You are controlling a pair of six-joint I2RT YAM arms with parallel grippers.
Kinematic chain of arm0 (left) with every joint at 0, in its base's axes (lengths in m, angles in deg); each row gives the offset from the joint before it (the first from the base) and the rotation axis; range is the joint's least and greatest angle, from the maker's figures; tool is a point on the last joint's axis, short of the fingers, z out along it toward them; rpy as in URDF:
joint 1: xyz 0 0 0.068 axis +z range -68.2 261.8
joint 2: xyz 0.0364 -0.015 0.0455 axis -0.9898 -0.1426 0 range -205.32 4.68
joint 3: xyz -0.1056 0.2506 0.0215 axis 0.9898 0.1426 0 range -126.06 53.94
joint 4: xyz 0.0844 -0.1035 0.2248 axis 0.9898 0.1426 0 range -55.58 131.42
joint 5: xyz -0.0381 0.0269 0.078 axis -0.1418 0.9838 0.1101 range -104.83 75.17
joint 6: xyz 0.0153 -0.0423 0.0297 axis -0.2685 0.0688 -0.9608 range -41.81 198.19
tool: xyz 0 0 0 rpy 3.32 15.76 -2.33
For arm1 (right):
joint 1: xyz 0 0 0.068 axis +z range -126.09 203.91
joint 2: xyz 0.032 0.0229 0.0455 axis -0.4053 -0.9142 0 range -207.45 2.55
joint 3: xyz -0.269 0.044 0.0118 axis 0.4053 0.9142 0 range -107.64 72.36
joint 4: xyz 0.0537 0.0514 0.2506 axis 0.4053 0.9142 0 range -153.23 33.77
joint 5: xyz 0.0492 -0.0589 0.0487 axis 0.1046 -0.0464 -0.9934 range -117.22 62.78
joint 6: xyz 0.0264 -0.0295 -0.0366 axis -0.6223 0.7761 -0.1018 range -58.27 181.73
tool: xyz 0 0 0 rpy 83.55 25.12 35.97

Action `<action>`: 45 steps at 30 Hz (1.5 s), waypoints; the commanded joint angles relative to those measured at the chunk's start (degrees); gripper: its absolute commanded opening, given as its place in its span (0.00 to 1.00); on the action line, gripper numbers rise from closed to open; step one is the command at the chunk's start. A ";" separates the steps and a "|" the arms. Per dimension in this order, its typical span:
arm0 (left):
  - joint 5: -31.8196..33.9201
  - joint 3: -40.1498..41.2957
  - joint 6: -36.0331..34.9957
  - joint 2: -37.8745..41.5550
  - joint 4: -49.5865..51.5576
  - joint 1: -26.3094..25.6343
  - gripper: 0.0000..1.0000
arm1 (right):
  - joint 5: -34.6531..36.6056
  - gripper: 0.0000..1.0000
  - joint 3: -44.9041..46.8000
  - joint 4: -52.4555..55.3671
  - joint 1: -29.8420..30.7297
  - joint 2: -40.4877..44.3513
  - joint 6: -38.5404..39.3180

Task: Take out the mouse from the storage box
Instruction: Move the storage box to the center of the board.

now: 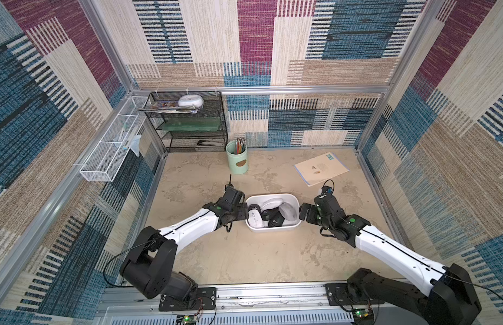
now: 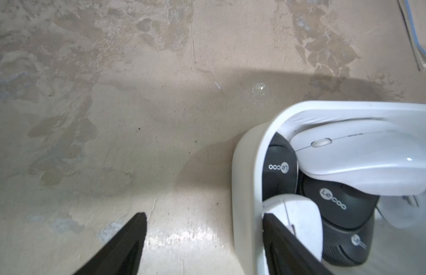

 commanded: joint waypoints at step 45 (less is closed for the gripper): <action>-10.57 9.45 -0.66 18.20 -2.38 10.55 0.93 | -4.55 0.92 -16.47 -1.49 5.48 -16.58 33.53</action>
